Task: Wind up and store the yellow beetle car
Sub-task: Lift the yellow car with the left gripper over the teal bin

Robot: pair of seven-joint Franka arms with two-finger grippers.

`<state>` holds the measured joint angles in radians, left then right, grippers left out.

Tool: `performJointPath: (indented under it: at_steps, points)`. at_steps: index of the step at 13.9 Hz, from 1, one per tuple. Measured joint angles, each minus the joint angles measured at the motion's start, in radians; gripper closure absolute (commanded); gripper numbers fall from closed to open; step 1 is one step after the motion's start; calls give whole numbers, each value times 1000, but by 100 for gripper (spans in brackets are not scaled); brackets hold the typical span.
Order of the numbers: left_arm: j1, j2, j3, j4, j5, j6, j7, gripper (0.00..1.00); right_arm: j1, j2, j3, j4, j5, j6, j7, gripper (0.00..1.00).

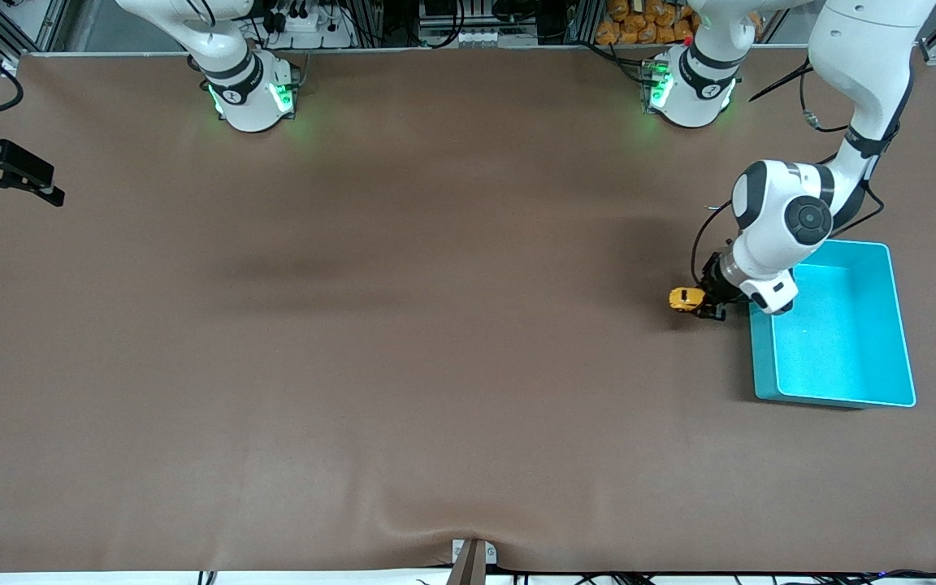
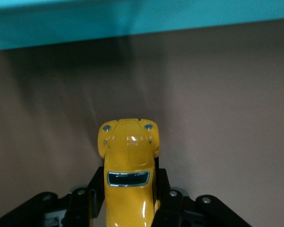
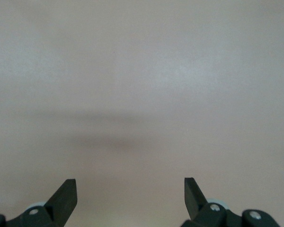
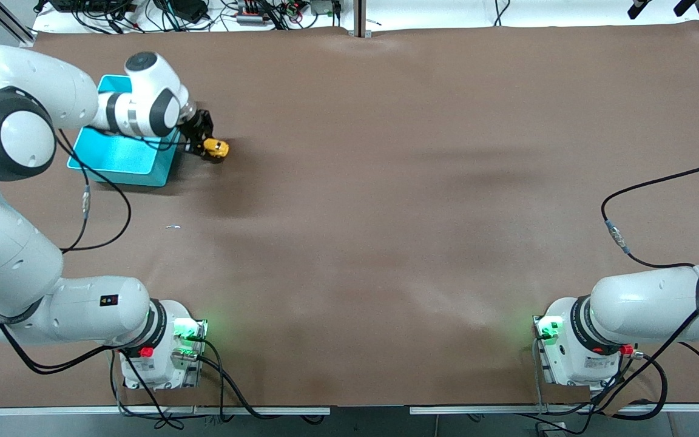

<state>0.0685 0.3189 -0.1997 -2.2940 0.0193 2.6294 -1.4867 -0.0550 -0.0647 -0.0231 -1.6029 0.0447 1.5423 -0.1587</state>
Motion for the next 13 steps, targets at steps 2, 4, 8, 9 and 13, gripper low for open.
performJointPath:
  at_steps: [2, 4, 8, 9, 13]
  points:
    - [-15, -12, -1, 101, 1, -122, 33, 100, 0, 0, 2, 19, 0, 0, 0, 0]
    - [-11, -27, 6, 210, 1, -249, 118, 100, 1, 0, 4, 25, 0, 0, 0, 0]
    - [44, -33, 24, 370, 1, -400, 361, 100, 1, 0, 4, 25, 0, 0, 0, 0]
    - [64, -33, 25, 384, 1, -404, 433, 100, 1, 1, 4, 24, 0, -1, 0, 0]
    - [143, -28, 29, 405, 53, -405, 754, 100, 1, 10, 3, 24, 0, -1, 0, 0]
